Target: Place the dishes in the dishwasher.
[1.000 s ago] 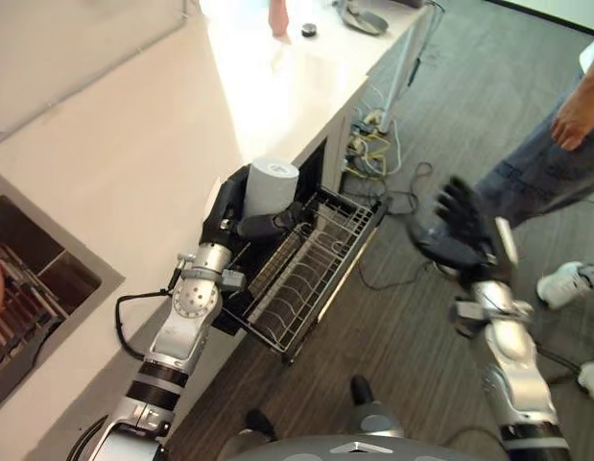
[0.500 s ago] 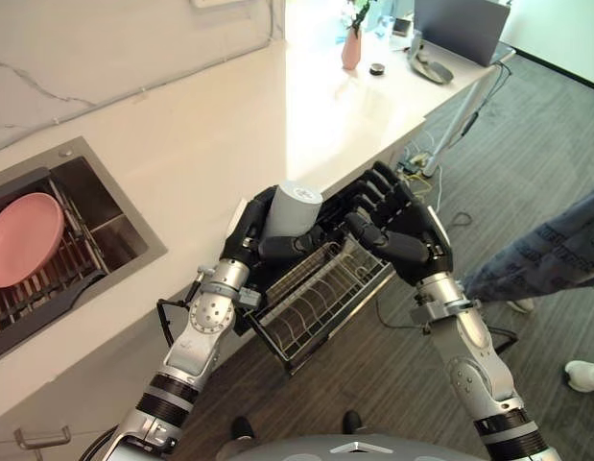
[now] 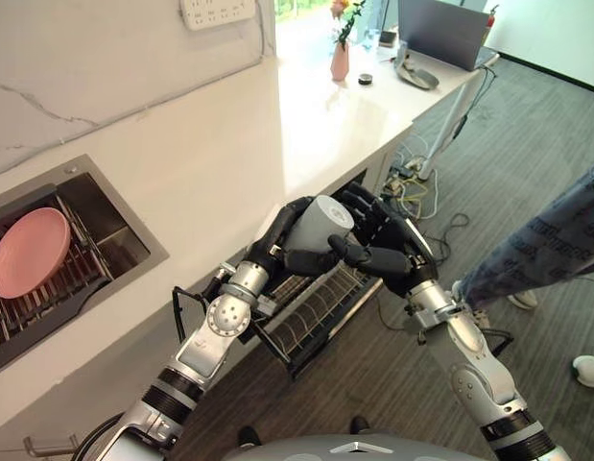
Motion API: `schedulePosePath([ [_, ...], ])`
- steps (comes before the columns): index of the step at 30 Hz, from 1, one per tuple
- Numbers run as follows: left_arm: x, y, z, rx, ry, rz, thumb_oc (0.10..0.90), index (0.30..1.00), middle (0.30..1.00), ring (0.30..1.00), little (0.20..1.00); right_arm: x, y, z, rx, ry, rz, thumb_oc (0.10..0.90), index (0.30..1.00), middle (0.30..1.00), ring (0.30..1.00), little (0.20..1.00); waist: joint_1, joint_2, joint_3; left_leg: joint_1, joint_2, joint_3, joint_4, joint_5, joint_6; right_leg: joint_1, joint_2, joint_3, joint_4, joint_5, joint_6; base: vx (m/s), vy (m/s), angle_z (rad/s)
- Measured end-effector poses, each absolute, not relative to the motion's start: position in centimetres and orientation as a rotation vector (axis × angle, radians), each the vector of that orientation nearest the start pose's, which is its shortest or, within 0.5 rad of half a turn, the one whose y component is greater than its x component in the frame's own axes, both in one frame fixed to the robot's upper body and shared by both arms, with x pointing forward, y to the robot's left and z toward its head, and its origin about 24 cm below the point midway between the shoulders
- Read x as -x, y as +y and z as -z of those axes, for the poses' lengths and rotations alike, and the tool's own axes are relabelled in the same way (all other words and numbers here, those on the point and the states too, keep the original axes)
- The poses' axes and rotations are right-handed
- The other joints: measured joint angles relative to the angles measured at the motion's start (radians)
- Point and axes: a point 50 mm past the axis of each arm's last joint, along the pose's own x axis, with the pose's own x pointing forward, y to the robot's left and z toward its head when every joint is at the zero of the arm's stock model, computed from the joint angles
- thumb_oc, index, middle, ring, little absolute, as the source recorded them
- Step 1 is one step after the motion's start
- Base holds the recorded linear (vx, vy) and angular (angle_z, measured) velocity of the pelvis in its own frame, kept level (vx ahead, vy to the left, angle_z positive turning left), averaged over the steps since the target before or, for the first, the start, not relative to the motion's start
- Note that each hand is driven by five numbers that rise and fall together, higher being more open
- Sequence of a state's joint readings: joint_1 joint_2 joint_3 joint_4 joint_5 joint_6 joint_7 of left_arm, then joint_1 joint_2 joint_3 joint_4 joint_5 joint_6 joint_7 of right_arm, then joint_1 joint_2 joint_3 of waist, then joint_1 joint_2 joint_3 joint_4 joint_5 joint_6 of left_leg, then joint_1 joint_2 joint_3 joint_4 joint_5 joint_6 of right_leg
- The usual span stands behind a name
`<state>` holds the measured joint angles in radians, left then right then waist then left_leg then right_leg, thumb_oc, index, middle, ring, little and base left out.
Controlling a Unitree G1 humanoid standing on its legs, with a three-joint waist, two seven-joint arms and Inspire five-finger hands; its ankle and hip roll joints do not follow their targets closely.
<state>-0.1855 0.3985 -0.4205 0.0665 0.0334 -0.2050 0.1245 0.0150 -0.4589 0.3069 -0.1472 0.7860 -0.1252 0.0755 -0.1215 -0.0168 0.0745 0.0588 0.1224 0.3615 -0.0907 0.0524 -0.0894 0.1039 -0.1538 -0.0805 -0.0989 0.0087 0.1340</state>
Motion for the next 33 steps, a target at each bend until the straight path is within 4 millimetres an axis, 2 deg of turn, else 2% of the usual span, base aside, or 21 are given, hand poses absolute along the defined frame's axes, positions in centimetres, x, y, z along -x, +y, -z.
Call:
schedulePosePath([
  [11, -26.7, 12.7, -6.8, -0.487, -0.251, 0.39, 0.4, 0.3, 0.3, 0.3, 0.3, -23.8, -15.1, -6.7, -0.414, -0.002, -0.395, 0.8, 0.9, 0.9, 0.9, 0.9, 0.009, -0.006, -0.006, -0.008, -0.004, -0.013, 0.0, 0.0, 0.0, 0.0, -0.003, -0.006, 0.0, 0.0, 0.0, 0.0, 0.004, 0.02],
  [19, -26.4, 11.6, -6.4, -0.516, -0.241, 0.487, 0.4, 0.3, 0.3, 0.3, 0.3, -24.1, -15.2, -6.8, -0.369, 0.032, -0.43, 0.8, 0.9, 0.9, 0.9, 0.9, 0.01, -0.02, -0.019, -0.018, -0.006, -0.024, 0.0, 0.002, 0.003, -0.002, -0.005, -0.02, 0.0, 0.0, 0.0, -0.01, 0.006, 0.04],
  [20, -26.3, 11.4, -6.4, -0.514, -0.241, 0.497, 0.4, 0.3, 0.3, 0.3, 0.3, -24.2, -15.3, -6.8, -0.378, 0.039, -0.432, 0.667, 0.7, 0.7, 0.7, 0.7, 0.011, -0.021, -0.019, -0.019, -0.007, -0.024, 0.0, 0.003, 0.004, -0.003, -0.006, -0.02, 0.0, 0.0, 0.0, 0.0, 0.0, 0.0],
  [21, -26.3, 11.4, -6.4, -0.514, -0.241, 0.501, 0.4, 0.3, 0.3, 0.3, 0.3, -24.3, -15.3, -6.8, -0.378, 0.04, -0.432, 0.477, 0.415, 0.415, 0.415, 0.415, 0.012, -0.021, -0.019, -0.021, -0.007, -0.025, 0.0, 0.003, 0.004, -0.004, -0.006, -0.021, 0.0, 0.0, 0.0, 0.0, 0.0, 0.0],
  [22, -26.3, 11.4, -6.4, -0.516, -0.241, 0.503, 0.4, 0.3, 0.3, 0.3, 0.3, -24.3, -15.3, -6.8, -0.373, 0.043, -0.437, 0.449, 0.373, 0.373, 0.373, 0.373, 0.012, -0.021, -0.02, -0.022, -0.007, -0.025, 0.0, 0.003, 0.004, -0.005, -0.006, -0.022, 0.0, 0.0, 0.0, -0.01, 0.004, 0.03],
  [23, -26.3, 11.4, -6.4, -0.517, -0.241, 0.509, 0.4, 0.3, 0.3, 0.3, 0.3, -24.3, -15.4, -6.8, -0.367, 0.047, -0.435, 0.4, 0.3, 0.3, 0.3, 0.3, 0.012, -0.021, -0.02, -0.023, -0.007, -0.028, 0.0, 0.004, 0.005, -0.005, -0.006, -0.023, 0.0, 0.0, 0.0, -0.02, 0.007, 0.03],
  [29, -26.2, 11.1, -6.3, -0.517, -0.233, 0.537, 0.4, 0.3, 0.3, 0.3, 0.3, -24.6, -16.0, -6.7, -0.32, 0.062, -0.429, 0.4, 0.3, 0.3, 0.3, 0.3, 0.015, -0.021, -0.02, -0.027, -0.008, -0.031, 0.0, 0.004, 0.006, -0.007, -0.006, -0.026, 0.0, 0.0, 0.0, 0.0, 0.0, 0.0],
  [33, -25.7, 10.5, -6.0, -0.524, -0.234, 0.593, 0.4, 0.3, 0.3, 0.3, 0.3, -24.8, -15.9, -6.7, -0.379, 0.063, -0.419, 0.4, 0.3, 0.3, 0.3, 0.3, 0.017, -0.022, -0.02, -0.027, -0.008, -0.031, 0.0, 0.004, 0.006, -0.007, -0.006, -0.026, 0.0, 0.0, 0.0, 0.0, 0.0, 0.0],
])
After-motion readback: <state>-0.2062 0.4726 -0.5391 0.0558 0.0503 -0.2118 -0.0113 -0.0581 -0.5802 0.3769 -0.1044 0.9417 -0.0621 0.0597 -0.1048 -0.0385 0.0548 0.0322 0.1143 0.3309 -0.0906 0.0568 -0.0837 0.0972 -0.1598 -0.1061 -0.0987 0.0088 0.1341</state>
